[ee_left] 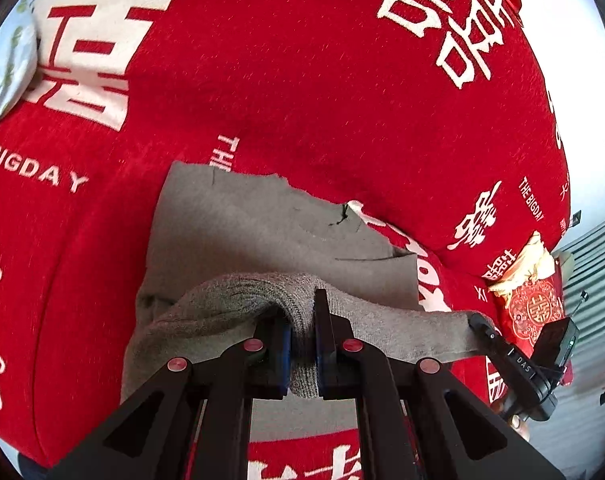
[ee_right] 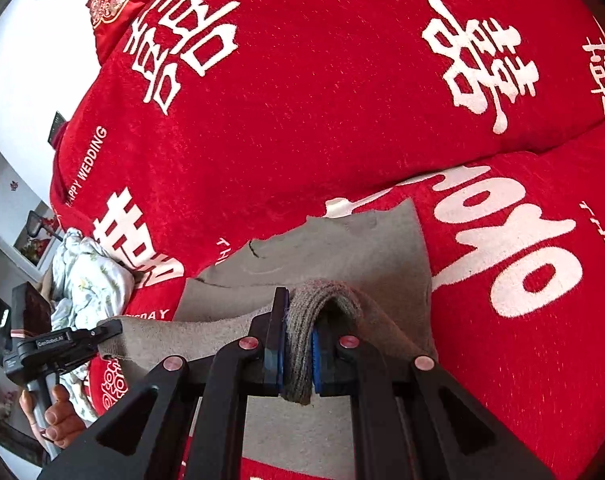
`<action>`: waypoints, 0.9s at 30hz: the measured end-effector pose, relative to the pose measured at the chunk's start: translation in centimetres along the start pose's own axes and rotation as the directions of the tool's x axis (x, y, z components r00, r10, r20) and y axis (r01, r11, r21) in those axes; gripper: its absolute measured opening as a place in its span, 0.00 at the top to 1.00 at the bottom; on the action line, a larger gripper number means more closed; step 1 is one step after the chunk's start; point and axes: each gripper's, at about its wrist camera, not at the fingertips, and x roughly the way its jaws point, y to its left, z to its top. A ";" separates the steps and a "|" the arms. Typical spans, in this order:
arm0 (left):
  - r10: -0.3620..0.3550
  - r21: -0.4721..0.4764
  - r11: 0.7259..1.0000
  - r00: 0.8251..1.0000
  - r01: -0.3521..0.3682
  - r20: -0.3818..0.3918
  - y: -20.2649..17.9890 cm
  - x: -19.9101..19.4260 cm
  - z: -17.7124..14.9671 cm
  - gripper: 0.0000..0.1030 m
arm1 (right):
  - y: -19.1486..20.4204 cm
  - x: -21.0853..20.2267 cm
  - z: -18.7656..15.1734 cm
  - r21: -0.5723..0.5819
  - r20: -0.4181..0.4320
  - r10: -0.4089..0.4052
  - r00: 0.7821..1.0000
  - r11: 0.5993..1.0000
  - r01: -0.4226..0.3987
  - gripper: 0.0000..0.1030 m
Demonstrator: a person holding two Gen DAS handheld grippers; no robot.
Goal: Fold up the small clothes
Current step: 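Fold the held hem over toward the collar with both grippers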
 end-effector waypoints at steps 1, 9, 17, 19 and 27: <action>0.001 -0.001 1.000 1.000 -0.001 -0.002 -0.1 0.1 0.2 0.91 | 0.0 0.1 0.1 0.001 0.000 -0.003 1.000 1.000 0.003 0.90; 0.012 -0.026 1.000 0.999 -0.013 -0.038 0.7 2.6 2.4 0.91 | -0.4 2.5 1.7 0.022 -0.020 -0.025 0.999 0.999 0.026 0.90; 0.061 0.006 0.998 0.996 -0.061 -0.063 1.3 6.2 3.8 0.91 | -1.7 6.2 2.7 0.047 -0.058 -0.062 0.996 0.997 0.065 0.90; 0.055 0.007 0.998 0.997 -0.055 -0.056 1.6 7.0 4.1 0.91 | -1.9 7.2 2.9 0.044 -0.069 -0.075 0.995 0.996 0.078 0.90; 0.055 -0.003 0.998 0.996 -0.055 -0.066 3.2 10.2 4.6 0.91 | -3.4 10.5 2.9 0.068 -0.112 -0.108 0.988 0.991 0.117 0.90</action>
